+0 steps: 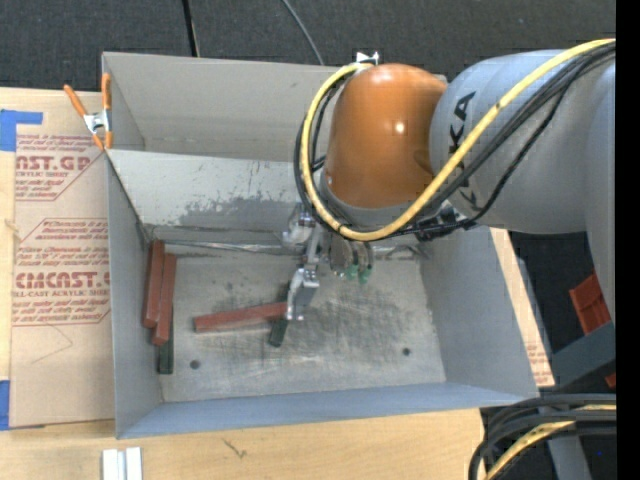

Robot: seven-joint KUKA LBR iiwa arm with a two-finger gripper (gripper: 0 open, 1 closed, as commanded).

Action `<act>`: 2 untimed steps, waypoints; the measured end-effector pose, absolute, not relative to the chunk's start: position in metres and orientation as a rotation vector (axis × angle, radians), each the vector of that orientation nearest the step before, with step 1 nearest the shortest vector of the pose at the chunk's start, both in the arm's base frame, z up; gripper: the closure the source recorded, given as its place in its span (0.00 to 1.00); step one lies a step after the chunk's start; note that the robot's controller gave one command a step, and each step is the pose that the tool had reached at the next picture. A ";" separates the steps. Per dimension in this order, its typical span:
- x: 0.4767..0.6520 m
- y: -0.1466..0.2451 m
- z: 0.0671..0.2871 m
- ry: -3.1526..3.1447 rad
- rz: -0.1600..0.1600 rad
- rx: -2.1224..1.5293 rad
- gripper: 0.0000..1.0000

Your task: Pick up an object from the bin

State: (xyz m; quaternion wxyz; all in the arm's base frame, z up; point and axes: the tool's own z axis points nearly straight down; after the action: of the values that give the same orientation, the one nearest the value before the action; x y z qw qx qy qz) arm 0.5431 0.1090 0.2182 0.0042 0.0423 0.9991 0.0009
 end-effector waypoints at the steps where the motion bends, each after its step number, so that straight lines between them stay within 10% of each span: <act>1: 0.543 0.110 0.157 3.136 0.001 -0.005 0.00; 2: 0.549 0.110 0.079 3.112 0.012 -0.025 1.00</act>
Offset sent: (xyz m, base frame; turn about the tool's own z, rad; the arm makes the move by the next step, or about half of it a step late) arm -0.0024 -0.0016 -0.1482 -0.1011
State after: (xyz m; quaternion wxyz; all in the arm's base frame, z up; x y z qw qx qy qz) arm 0.5493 0.1101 0.0790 0.0145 -0.0081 0.9999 0.0038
